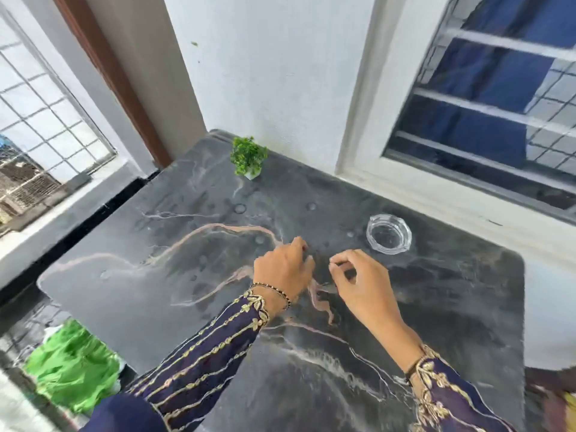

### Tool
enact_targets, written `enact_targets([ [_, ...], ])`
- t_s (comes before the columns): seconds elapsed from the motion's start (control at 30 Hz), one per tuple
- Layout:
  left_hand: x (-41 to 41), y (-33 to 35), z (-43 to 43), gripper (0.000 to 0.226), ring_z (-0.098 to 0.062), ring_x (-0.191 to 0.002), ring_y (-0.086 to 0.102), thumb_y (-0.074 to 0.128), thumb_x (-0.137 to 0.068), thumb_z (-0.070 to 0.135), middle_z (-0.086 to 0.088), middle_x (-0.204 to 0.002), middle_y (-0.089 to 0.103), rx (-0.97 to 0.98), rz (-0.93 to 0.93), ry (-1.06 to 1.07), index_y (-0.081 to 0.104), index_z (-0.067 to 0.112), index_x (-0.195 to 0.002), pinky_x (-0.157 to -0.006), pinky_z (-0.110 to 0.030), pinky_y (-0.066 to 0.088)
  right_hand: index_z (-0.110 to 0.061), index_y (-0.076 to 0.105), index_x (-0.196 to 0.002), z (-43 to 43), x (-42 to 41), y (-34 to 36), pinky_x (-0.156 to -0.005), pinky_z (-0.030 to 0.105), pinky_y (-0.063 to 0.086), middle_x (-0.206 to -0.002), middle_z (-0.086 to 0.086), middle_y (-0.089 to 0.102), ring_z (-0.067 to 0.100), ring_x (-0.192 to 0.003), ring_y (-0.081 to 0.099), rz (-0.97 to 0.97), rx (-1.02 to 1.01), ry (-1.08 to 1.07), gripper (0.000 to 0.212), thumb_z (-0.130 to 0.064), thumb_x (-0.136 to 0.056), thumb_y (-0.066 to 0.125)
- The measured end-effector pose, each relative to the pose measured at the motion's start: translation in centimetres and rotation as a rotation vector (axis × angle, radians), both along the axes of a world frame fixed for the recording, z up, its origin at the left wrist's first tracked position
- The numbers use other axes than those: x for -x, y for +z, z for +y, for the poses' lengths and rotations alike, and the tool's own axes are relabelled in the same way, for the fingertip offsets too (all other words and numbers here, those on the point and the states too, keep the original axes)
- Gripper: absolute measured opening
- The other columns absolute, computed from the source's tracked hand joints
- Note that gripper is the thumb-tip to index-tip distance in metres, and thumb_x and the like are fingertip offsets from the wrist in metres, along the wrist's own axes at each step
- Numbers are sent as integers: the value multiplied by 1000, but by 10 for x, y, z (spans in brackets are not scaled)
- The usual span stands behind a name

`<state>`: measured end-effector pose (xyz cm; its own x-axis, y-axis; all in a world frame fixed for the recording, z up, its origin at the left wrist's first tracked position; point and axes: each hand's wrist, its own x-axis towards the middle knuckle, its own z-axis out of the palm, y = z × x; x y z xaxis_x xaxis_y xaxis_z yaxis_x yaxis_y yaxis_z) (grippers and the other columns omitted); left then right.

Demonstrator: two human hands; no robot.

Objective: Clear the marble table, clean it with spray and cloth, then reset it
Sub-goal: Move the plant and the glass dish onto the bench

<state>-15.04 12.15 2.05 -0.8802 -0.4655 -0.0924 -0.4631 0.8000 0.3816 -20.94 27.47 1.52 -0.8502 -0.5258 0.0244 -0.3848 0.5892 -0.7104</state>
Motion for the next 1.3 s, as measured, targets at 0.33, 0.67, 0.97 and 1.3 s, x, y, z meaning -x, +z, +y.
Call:
enact_targets([
  [0.33,70,1,-153,36,-30,-118,47,50,-90,27,-8,-126,51,184,46,50,49,11,-123,-93,-43,42,-22,72,-97,-116,26,-3,-85,38,56,-104,-9,68,13,-93,67,-5,-18,78,6,-21,-97,66],
  [0.67,140,0,-200,65,-36,-129,35,58,-82,16,-14,-148,29,230,115,96,33,20,-142,-91,-50,48,-26,72,-96,-78,52,-14,-87,30,52,-100,-14,68,5,-92,64,-22,-138,-41,8,-21,-98,65],
  [0.97,153,1,-205,35,-34,-112,46,62,-87,11,-17,-120,47,63,245,128,54,6,-121,-79,-49,51,-32,69,-96,-17,80,-31,-76,24,53,-102,-17,67,-10,-87,62,-59,-198,-261,10,-27,-100,61],
  [1.3,150,18,-162,27,-31,-98,55,65,-85,18,-12,-108,55,29,353,3,61,8,-111,-70,-39,47,-23,55,-101,28,105,-48,-73,37,40,-90,-5,65,24,-88,55,-153,-280,-773,23,-45,-100,56],
])
